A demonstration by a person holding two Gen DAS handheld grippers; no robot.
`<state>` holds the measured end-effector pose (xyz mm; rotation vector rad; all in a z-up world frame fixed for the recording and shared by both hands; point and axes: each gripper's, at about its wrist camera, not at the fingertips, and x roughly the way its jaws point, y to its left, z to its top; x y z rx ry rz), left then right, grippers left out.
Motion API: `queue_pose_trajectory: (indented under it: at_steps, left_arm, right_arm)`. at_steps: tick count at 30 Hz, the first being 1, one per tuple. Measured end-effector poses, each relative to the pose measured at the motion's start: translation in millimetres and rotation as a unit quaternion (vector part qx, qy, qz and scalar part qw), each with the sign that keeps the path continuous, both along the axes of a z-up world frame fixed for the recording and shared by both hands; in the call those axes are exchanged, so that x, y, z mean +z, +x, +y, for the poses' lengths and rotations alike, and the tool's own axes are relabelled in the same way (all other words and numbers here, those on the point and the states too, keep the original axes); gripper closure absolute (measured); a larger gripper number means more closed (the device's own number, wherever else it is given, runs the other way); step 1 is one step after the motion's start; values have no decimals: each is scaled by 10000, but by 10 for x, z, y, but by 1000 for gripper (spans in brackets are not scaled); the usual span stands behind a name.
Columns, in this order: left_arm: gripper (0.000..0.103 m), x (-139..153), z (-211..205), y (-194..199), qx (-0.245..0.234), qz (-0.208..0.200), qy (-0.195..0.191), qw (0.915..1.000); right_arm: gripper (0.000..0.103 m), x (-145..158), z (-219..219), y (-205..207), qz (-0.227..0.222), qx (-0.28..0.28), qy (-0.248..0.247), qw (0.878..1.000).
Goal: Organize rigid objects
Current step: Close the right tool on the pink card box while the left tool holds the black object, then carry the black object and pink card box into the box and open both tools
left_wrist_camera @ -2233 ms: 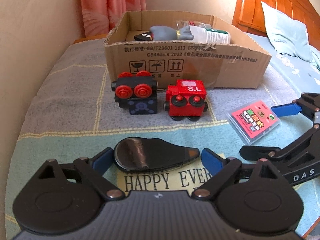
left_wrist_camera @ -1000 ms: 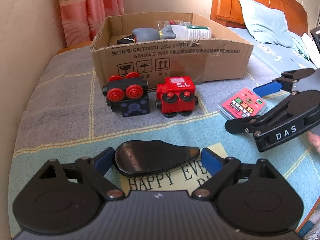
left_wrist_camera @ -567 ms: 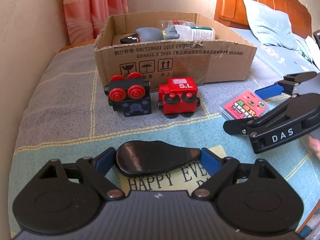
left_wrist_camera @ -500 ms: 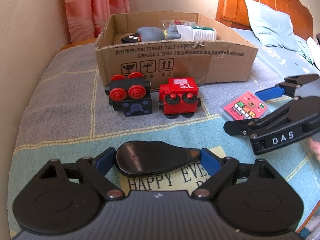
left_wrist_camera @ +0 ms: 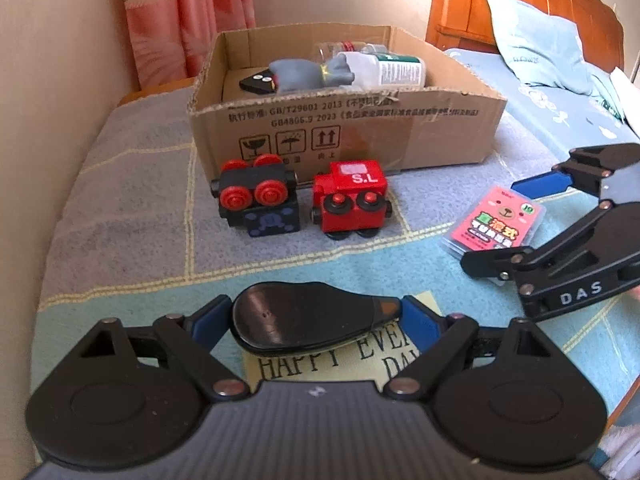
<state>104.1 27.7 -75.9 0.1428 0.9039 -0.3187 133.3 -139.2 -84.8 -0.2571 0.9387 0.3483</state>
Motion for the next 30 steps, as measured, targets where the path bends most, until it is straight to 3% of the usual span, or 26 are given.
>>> queue_pose_trajectory:
  at_steps: [11, 17, 20, 30]
  left_arm:
    - [14, 417, 42, 19, -144, -357, 113, 9992]
    - [14, 660, 79, 187, -44, -717, 102, 9974]
    - [14, 763, 71, 321, -18, -858, 74, 9963]
    - [14, 985, -59, 798, -17, -1157, 48, 9933]
  right_arm:
    - [9, 544, -127, -54, -429, 201, 190, 9987]
    - [9, 867, -205, 200, -855, 19, 368, 9957]
    - [8, 880, -217, 430, -885, -172, 465, 9948]
    - [8, 603, -174, 1095, -342, -705, 649, 9948]
